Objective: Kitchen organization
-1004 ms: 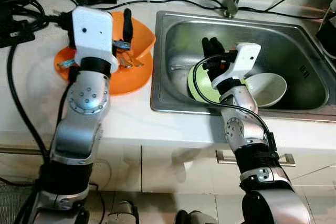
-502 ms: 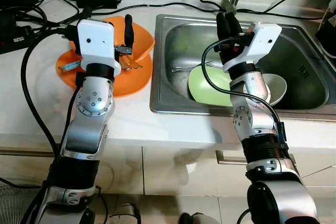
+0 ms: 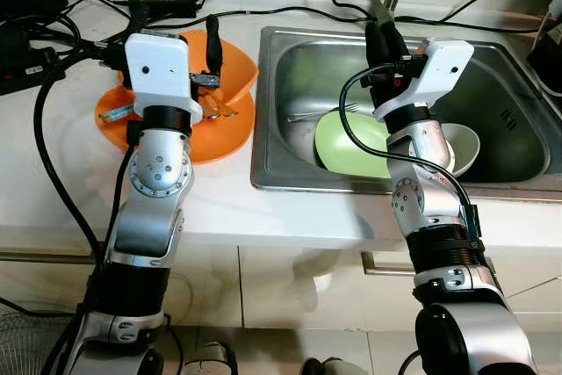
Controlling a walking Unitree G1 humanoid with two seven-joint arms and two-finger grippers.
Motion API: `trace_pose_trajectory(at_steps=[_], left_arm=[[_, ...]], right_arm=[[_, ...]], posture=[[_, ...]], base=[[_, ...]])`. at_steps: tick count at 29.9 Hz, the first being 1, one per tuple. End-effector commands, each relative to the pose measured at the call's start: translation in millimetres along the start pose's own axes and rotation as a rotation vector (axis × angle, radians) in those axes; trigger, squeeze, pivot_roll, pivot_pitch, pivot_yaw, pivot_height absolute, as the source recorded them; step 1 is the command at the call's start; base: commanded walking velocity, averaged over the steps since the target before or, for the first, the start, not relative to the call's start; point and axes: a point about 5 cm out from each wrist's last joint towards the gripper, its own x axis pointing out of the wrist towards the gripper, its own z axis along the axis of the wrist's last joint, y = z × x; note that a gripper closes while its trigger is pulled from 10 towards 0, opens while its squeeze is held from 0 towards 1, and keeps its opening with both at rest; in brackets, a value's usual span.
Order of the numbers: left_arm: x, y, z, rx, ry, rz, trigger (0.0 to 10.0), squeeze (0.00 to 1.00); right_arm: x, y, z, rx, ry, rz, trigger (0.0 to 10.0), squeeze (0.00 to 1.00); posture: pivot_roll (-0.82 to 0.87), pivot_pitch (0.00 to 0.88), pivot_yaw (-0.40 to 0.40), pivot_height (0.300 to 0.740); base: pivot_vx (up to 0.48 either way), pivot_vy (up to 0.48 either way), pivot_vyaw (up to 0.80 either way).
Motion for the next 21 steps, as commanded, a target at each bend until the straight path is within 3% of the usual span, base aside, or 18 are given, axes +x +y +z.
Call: trace_pose_trajectory(at_steps=[1,10,21], left_arm=[[0.7,0.3,1.8,0.0,-0.013,0.015,10.0,0.0],[1.7,2.4,3.0,0.003,-0.02,0.022,10.0,0.0],[0.5,5.7,3.7,0.014,-0.017,0.036,10.0,0.0]], right_arm=[[-2.1,-3.0,2.5,-0.016,-0.015,-0.004,10.0,0.0],[-4.0,-2.7,-1.0,-0.01,0.001,-0.005,10.0,0.0],[-3.9,0.1,-4.6,0.004,0.016,0.003,10.0,0.0]], posture=[[-0.01,0.067,-0.033,0.74],[-0.01,0.069,-0.029,0.74],[0.0,0.066,-0.032,0.74]], base=[[-0.3,0.0,0.0],[-0.302,0.0,0.0],[0.0,0.0,0.0]])
